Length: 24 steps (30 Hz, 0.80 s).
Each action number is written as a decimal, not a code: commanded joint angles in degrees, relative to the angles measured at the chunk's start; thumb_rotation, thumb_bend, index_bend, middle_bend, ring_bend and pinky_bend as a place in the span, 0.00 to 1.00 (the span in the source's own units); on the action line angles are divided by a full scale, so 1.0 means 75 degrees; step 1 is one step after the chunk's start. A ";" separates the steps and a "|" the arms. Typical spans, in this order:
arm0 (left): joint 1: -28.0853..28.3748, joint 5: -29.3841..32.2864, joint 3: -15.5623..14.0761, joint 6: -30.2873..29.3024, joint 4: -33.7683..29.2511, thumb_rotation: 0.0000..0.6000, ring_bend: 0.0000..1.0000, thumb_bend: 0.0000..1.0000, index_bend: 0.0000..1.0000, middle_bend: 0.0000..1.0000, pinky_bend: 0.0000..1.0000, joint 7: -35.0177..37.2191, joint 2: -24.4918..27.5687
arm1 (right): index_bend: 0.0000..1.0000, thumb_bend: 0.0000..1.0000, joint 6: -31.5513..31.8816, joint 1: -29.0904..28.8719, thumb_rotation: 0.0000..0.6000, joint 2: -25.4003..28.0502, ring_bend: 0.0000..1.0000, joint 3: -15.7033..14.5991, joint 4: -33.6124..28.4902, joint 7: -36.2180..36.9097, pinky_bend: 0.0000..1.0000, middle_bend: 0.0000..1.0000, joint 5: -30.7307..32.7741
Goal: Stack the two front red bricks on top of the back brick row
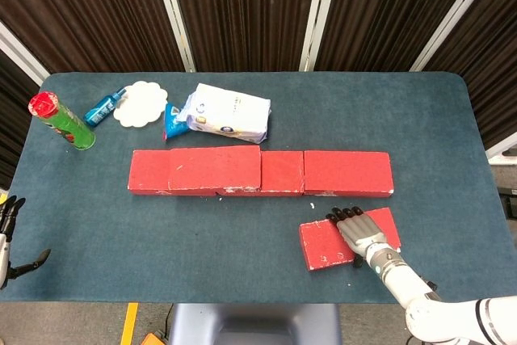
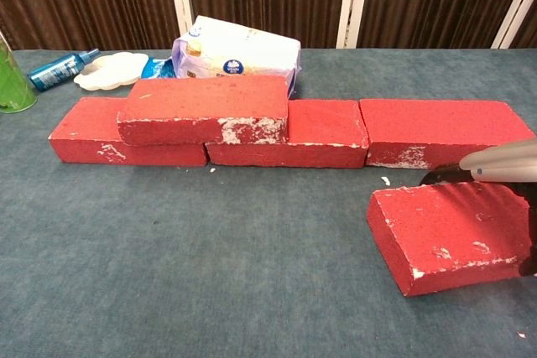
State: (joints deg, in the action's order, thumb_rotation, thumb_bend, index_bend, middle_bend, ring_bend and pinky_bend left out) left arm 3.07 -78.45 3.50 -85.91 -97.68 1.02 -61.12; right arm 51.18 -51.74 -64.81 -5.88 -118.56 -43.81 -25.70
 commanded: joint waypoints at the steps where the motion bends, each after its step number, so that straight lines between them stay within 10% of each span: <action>1: -0.0019 -0.0012 0.0008 -0.0009 -0.0002 1.00 0.00 0.20 0.00 0.00 0.00 0.0031 0.0005 | 0.00 0.00 0.0014 -0.0057 1.00 -0.0082 0.00 -0.0063 0.0072 0.0042 0.00 0.00 -0.0013; 24: -0.0084 0.0088 0.0118 0.0067 -0.0087 1.00 0.00 0.20 0.00 0.00 0.00 0.0207 0.0026 | 0.20 0.00 0.1153 0.0179 1.00 -0.0739 0.20 -0.0330 0.0288 0.0157 0.00 0.28 -0.0947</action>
State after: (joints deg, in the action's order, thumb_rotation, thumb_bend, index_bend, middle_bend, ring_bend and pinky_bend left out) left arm 2.44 -77.79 4.39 -85.40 -98.35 2.58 -60.92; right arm 59.74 -50.49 -70.34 -8.33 -116.32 -42.72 -32.71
